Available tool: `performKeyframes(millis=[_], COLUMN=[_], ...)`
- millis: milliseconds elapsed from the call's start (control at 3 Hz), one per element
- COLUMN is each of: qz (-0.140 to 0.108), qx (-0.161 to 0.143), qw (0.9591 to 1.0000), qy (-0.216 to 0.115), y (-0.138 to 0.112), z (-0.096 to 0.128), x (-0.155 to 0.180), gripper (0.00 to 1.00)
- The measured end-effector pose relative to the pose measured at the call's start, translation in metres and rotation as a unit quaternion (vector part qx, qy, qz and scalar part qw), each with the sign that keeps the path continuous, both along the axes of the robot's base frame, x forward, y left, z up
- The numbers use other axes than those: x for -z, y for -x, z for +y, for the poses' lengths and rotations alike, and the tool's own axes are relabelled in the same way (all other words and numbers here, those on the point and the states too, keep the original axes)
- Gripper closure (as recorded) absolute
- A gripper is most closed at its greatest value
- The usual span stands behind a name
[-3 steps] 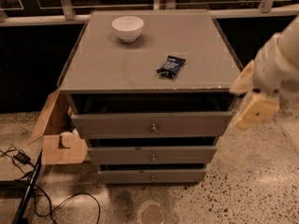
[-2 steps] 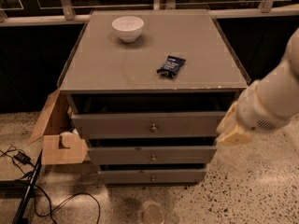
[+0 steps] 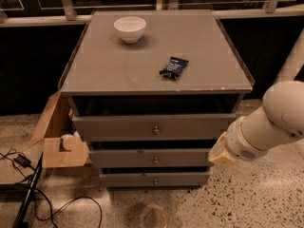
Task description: Open bottom drawer
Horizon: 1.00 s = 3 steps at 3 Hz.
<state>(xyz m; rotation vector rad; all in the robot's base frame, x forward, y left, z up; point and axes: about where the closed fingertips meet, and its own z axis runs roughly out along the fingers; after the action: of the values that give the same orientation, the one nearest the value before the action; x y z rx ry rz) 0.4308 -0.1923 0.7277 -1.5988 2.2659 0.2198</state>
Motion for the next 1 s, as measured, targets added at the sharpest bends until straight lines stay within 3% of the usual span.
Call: performKeyframes(millis=[333,667,1000], qz=[-0.001,-0.014,-0.033], qx=[0.000,-0.006,-0.024], qw=[1.0000,0.9998,0.9992], qy=[0.001,0.009,-0.003], y=[0.000,0.001,0.000], z=[0.000,-0.009,-0.030], x=[-0.002,0.026,0.103], gripper=[1.00,1.00,1.00])
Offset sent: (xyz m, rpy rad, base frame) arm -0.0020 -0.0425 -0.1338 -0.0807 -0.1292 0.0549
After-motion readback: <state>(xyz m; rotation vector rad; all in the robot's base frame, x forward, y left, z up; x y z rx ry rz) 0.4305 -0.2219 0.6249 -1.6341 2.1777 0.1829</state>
